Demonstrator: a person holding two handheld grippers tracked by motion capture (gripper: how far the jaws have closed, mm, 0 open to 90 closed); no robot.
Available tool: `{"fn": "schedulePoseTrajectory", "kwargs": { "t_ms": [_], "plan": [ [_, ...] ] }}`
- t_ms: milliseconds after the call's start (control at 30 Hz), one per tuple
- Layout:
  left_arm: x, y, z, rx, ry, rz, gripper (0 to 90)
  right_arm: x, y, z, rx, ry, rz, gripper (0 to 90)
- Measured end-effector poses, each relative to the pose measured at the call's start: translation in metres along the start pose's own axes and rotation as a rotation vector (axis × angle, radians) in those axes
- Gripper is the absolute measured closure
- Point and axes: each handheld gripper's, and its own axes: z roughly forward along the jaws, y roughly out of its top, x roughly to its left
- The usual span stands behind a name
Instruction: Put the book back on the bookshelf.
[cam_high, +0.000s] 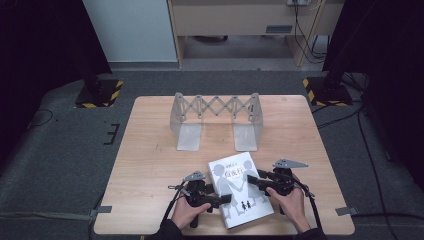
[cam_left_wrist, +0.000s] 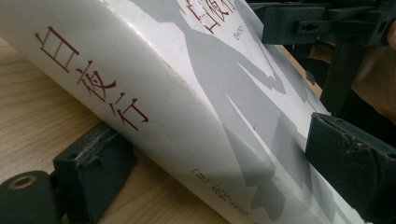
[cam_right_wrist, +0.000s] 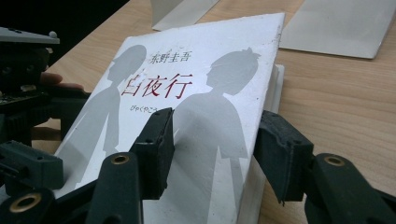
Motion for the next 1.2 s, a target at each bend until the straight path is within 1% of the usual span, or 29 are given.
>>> {"fn": "schedulePoseTrajectory", "kwargs": {
  "t_ms": [33, 67, 100, 133, 200, 233, 433, 467, 500, 600, 667, 700, 733, 767, 833, 867, 933, 1033, 1067, 1100, 1133, 1167, 1200],
  "plan": [
    [0.000, 0.000, 0.000, 0.001, 0.001, 0.001, 7.2, 0.000, -0.001, 0.000, -0.001, 0.001, 0.005, 48.2],
    [0.000, 0.000, 0.000, 0.001, 0.000, 0.001, 7.2, 0.000, -0.001, 0.001, -0.009, -0.002, -0.002, 47.0],
    [0.000, 0.000, 0.000, 0.001, 0.000, 0.001, 7.2, 0.000, -0.001, 0.001, -0.009, -0.002, -0.002, 47.0],
    [0.000, 0.000, 0.000, 0.001, 0.001, 0.002, 7.2, 0.001, -0.002, 0.001, -0.006, -0.008, -0.012, 45.2],
    [0.000, 0.000, 0.000, -0.001, 0.002, -0.001, 7.2, 0.001, -0.003, 0.002, -0.010, -0.010, -0.011, 44.5],
    [0.000, 0.000, 0.001, -0.005, 0.000, -0.006, 7.2, 0.001, -0.004, 0.002, -0.010, -0.008, -0.001, 44.3],
    [0.000, 0.000, 0.001, -0.009, -0.001, -0.014, 7.2, -0.001, -0.005, 0.003, -0.011, -0.010, 0.022, 43.8],
    [0.000, 0.000, 0.001, -0.015, 0.003, -0.019, 7.2, -0.001, -0.006, 0.004, -0.002, -0.034, -0.017, 38.8],
    [-0.001, -0.002, 0.002, -0.033, 0.003, -0.039, 7.2, 0.001, -0.006, 0.005, -0.002, -0.054, -0.050, 39.3],
    [-0.001, -0.002, 0.002, -0.038, 0.010, -0.043, 7.4, 0.002, -0.006, 0.005, -0.001, -0.046, -0.048, 39.1],
    [-0.001, -0.002, 0.002, -0.039, 0.010, -0.044, 7.5, 0.000, -0.007, 0.006, -0.002, -0.039, -0.033, 39.2],
    [0.000, -0.002, 0.001, -0.043, 0.007, -0.056, 8.4, 0.000, -0.007, 0.006, -0.003, -0.036, -0.024, 39.1],
    [0.000, -0.002, 0.001, -0.043, 0.007, -0.056, 9.6, 0.000, -0.007, 0.006, -0.003, -0.036, -0.024, 39.1],
    [0.001, -0.002, 0.001, -0.053, 0.003, -0.069, 9.6, -0.001, -0.008, 0.006, -0.002, -0.034, -0.017, 39.0],
    [0.003, -0.003, 0.000, -0.066, -0.002, -0.091, 13.8, -0.003, -0.009, 0.006, -0.006, -0.023, 0.019, 39.0],
    [0.003, -0.003, 0.000, -0.069, -0.002, -0.100, 13.8, -0.003, -0.009, 0.006, -0.006, -0.023, 0.019, 39.0],
    [0.003, -0.003, 0.001, -0.076, 0.005, -0.103, 14.5, -0.006, -0.011, 0.007, -0.010, 0.000, 0.060, 38.9],
    [0.003, -0.003, 0.001, -0.079, 0.008, -0.103, 14.6, -0.006, -0.011, 0.008, -0.010, -0.002, 0.065, 39.0],
    [0.003, -0.002, 0.001, -0.078, 0.007, -0.102, 14.8, -0.006, -0.011, 0.008, -0.011, -0.003, 0.083, 39.7],
    [0.003, -0.002, 0.001, -0.077, 0.008, -0.102, 14.8, -0.006, -0.011, 0.008, -0.011, -0.003, 0.083, 39.7],
    [0.003, -0.002, 0.001, -0.078, 0.011, -0.102, 15.1, -0.006, -0.011, 0.008, -0.011, 0.001, 0.088, 41.1],
    [0.003, -0.002, 0.001, -0.077, 0.014, -0.103, 16.1, -0.005, -0.011, 0.008, -0.016, 0.026, 0.098, 41.7],
    [0.004, -0.002, 0.001, -0.077, 0.013, -0.106, 16.5, -0.005, -0.011, 0.009, -0.019, 0.028, 0.096, 41.8]
  ]
}}
